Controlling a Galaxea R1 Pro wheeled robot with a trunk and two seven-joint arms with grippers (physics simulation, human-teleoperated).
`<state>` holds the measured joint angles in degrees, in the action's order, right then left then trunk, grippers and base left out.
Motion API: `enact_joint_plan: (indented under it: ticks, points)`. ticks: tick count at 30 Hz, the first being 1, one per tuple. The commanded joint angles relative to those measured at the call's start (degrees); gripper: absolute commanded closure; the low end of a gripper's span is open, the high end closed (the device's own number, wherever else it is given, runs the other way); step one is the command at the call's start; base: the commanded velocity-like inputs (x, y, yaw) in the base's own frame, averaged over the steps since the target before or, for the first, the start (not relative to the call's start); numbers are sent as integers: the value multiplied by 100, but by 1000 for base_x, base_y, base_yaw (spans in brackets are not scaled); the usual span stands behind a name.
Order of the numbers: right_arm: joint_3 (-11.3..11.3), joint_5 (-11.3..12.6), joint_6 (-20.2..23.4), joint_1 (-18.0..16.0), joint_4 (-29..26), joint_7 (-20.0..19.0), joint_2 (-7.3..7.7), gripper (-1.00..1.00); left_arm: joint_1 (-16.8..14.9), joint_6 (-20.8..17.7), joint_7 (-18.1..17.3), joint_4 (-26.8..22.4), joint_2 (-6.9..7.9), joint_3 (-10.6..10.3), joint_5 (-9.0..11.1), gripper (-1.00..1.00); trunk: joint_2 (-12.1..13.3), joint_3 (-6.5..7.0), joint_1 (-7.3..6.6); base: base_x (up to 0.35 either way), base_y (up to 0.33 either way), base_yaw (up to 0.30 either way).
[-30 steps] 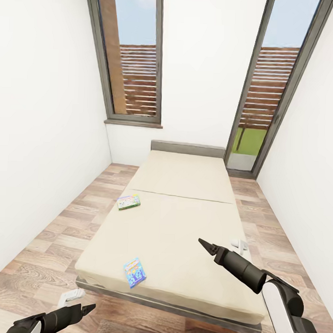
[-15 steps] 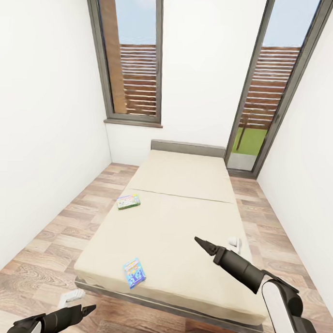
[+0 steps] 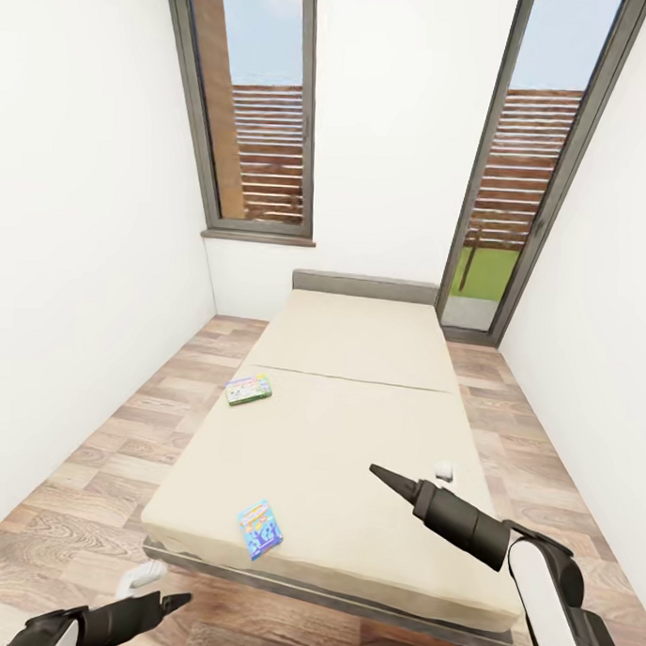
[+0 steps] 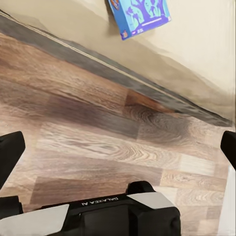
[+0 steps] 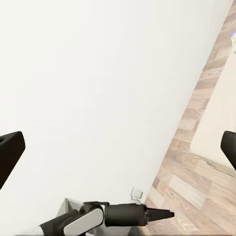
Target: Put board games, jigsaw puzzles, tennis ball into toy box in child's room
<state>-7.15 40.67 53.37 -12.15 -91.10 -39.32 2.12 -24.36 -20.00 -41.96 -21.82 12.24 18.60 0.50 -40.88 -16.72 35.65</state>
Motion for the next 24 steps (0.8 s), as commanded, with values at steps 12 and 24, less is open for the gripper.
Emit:
enact_joint_plan:
  ticks: [12, 24]
  points:
    - [-102, 375, -315, 23, 22, -74, -121, -100, -644, -1479, -1185, -101, 227, 30, 55, -100, -489, -224, 265, 0, 0, 0]
    - [-97, 449, -471, 47, 30, -99, -189, -100, -684, -1565, -1436, -100, 258, 35, 69, -100, -971, -392, 529, 0, 0, 45]
